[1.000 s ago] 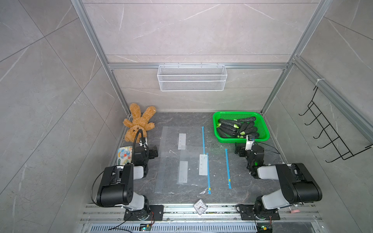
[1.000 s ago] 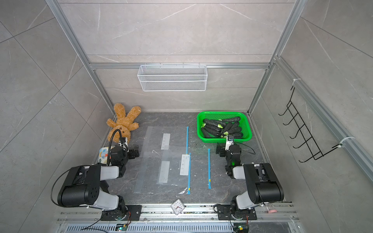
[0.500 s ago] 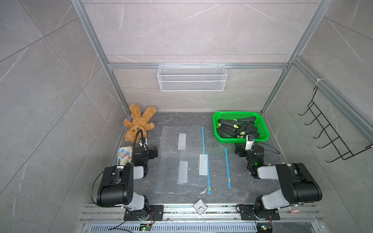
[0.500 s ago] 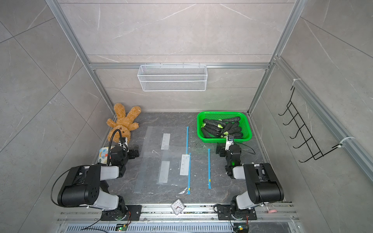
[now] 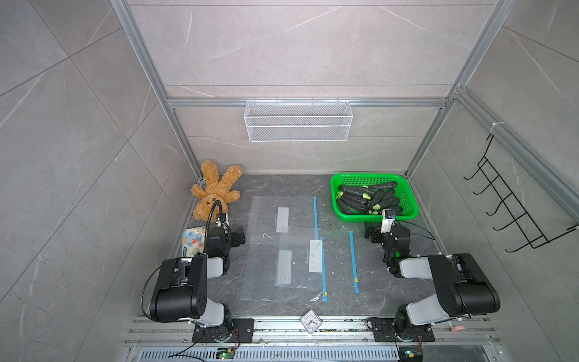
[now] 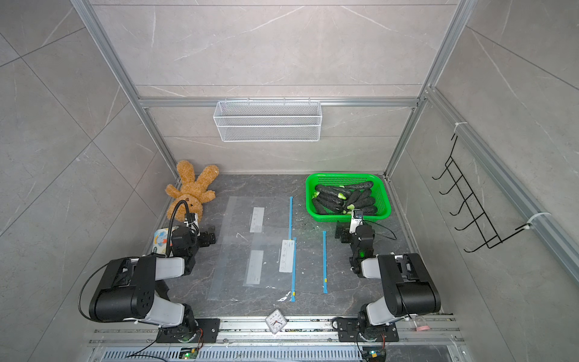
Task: Place the eggplant in a zip-top bag and seal the zipper
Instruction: Move the zipper food storage bag to the center of the board.
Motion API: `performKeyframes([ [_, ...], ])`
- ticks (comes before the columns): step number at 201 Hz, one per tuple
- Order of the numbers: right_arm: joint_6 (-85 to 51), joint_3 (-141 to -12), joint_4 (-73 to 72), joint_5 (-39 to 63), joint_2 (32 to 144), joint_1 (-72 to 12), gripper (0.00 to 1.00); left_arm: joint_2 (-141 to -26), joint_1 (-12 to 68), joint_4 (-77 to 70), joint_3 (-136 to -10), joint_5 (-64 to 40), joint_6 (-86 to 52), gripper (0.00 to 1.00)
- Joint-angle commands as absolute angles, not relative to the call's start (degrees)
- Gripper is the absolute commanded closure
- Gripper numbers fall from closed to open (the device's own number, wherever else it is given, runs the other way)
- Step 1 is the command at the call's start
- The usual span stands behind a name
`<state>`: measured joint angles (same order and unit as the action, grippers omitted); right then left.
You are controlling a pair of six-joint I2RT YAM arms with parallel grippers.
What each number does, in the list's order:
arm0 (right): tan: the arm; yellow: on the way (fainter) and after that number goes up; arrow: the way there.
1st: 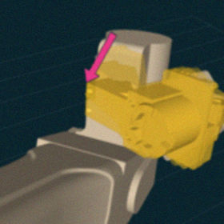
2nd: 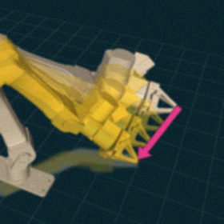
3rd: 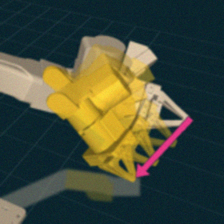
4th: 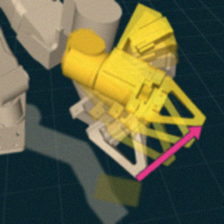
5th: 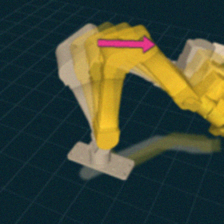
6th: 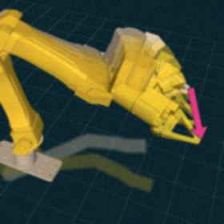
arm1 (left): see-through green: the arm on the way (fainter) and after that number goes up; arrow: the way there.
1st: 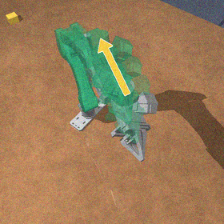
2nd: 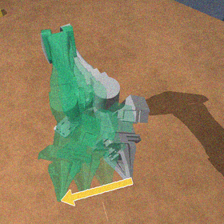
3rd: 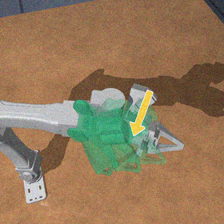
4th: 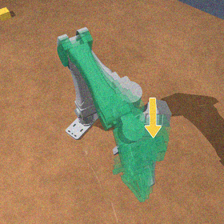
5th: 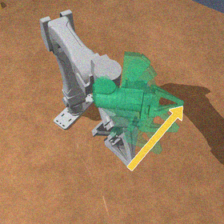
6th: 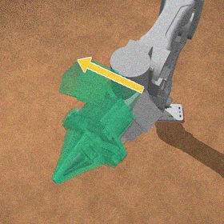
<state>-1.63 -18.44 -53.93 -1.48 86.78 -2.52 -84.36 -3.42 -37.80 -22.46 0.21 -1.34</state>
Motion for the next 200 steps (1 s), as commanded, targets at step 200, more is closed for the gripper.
performKeyframes([
  [200, -16.2, -62.8, 39.5, 16.2, 64.1, 0.8, 0.0, -87.1, 52.3, 56.5, -85.2, 33.5, -55.1, 0.0],
])
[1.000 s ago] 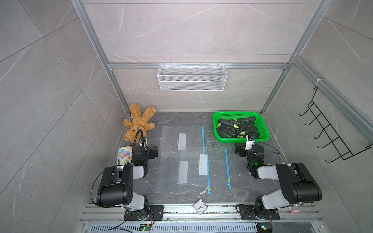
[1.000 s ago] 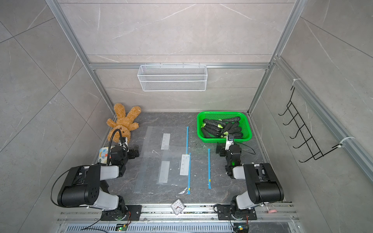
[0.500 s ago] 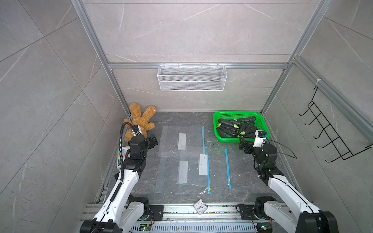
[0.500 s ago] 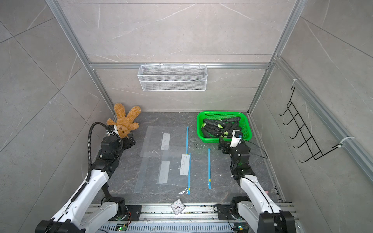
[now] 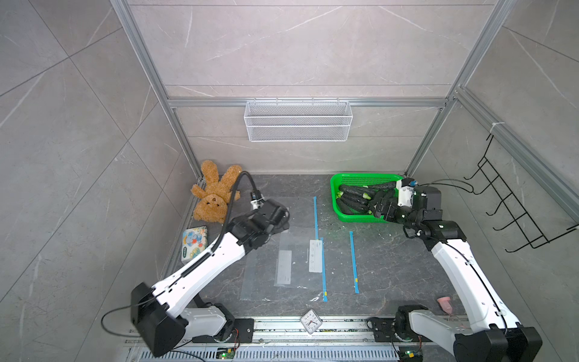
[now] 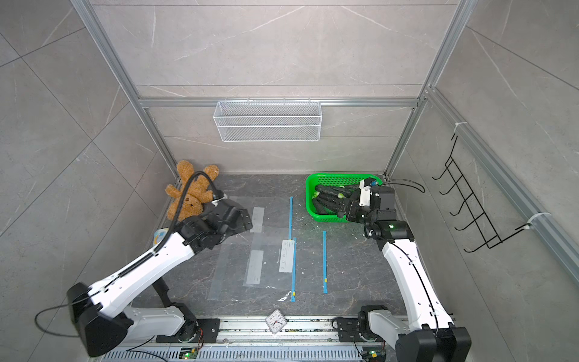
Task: Place the eggplant in a zip-top bag and seal the zipper
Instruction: Move the zipper food storage bag to the center of the board.
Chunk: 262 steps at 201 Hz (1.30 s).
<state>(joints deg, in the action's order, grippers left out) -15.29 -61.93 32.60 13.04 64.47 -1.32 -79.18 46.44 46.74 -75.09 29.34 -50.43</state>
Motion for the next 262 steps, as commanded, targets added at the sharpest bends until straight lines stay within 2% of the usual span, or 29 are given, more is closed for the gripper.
performKeyframes([
  [1, -16.1, -62.9, 39.6, 16.3, 64.1, 1.0, 0.0, -87.7, 52.5, 56.7, -85.6, 33.4, -55.1, 0.0],
  [36, -12.2, -64.7, 47.2, 26.8, 70.8, 4.5, 0.0, -103.8, 58.6, 59.4, -101.1, 27.4, -53.0, 0.0],
  [65, -15.6, -59.8, 42.4, 36.3, 71.3, 7.8, 0.0, -114.6, 62.5, 61.4, -112.6, 24.5, -50.4, 0.0],
  [117, -19.9, -52.8, 37.4, 26.7, 67.8, 14.8, 0.0, -130.5, 64.7, 66.8, -130.1, 18.2, -47.7, 0.0],
  [158, -26.3, -48.0, 31.6, 16.8, 63.6, 16.6, 0.0, -138.0, 65.1, 67.4, -133.6, 14.1, -47.4, 0.02],
  [262, -25.7, -45.8, 27.8, 14.2, 63.5, 17.2, 0.0, -145.8, 66.4, 66.3, -139.0, 9.1, -44.7, 0.03],
])
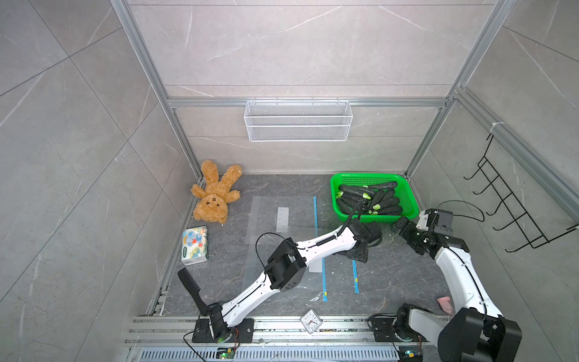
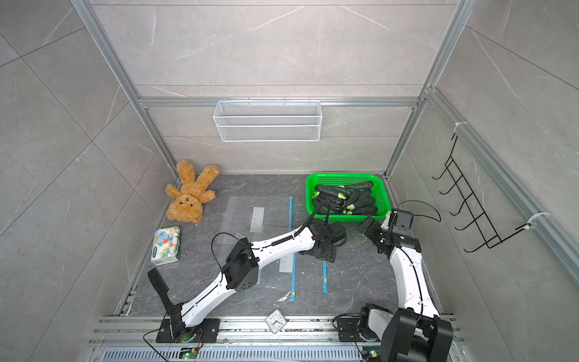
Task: Place the eggplant in a zip-top bag and seal the zipper
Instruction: Move the zipper food storage bag to the center of the board.
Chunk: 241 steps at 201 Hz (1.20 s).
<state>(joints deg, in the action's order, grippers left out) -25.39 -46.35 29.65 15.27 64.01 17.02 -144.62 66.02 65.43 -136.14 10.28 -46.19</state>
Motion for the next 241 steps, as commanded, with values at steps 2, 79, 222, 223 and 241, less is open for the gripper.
performKeyframes([
  [2, -25.7, -45.8, 27.8, 14.2, 63.5, 17.2, 0.0, -145.9, 66.4, 66.4, -139.0, 9.2, -44.7, 0.03],
  [79, -25.7, -46.4, 25.8, 14.9, 64.1, 17.3, 0.03, -149.5, 66.4, 68.1, -140.4, 10.4, -45.7, 0.06],
  [222, -27.5, -46.5, 23.2, 18.5, 65.8, 17.0, 0.07, -146.6, 66.7, 69.9, -136.0, 16.8, -49.3, 0.54],
  [223, -27.5, -46.5, 23.2, 18.5, 65.8, 17.0, 0.07, -146.6, 66.7, 69.9, -135.9, 16.8, -49.3, 0.54],
  [241, -27.5, -46.9, 23.5, 18.2, 65.7, 16.8, 0.08, -145.9, 66.7, 70.0, -135.3, 17.8, -49.8, 0.58],
])
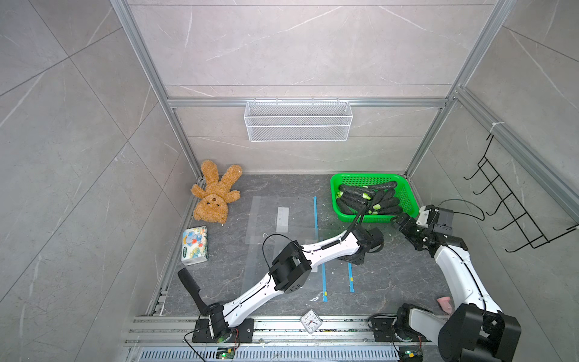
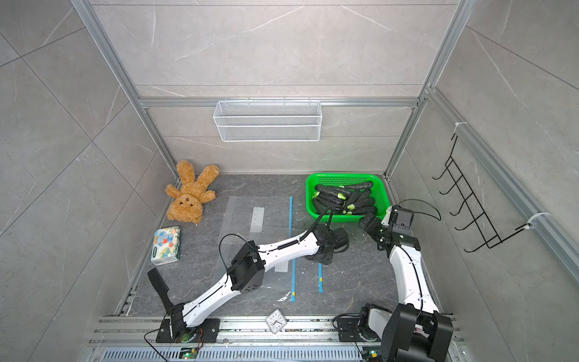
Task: Place the eggplant in a zip-top bag and seal the zipper
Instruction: Move the zipper food storage bag to the center of the board.
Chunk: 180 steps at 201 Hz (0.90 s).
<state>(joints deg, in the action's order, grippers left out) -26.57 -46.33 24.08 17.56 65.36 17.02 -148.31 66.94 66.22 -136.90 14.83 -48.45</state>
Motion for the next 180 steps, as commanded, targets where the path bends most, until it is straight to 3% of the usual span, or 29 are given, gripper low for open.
performKeyframes([
  [1, -27.5, -46.9, 23.6, 18.2, 65.7, 16.8, 0.08, -145.8, 66.7, 70.0, -135.2, 17.9, -49.8, 0.58],
  [58, -27.2, -47.4, 24.0, 17.2, 65.2, 16.0, 0.09, -144.3, 66.8, 70.0, -134.2, 20.7, -49.5, 0.78],
  [129, -26.6, -48.0, 24.5, 15.6, 64.9, 14.2, 0.09, -142.9, 66.5, 71.4, -131.8, 22.5, -50.1, 0.8],
  [180, -26.1, -48.2, 25.0, 14.7, 64.6, 13.6, 0.09, -142.0, 66.4, 70.4, -129.1, 22.5, -51.6, 0.97],
])
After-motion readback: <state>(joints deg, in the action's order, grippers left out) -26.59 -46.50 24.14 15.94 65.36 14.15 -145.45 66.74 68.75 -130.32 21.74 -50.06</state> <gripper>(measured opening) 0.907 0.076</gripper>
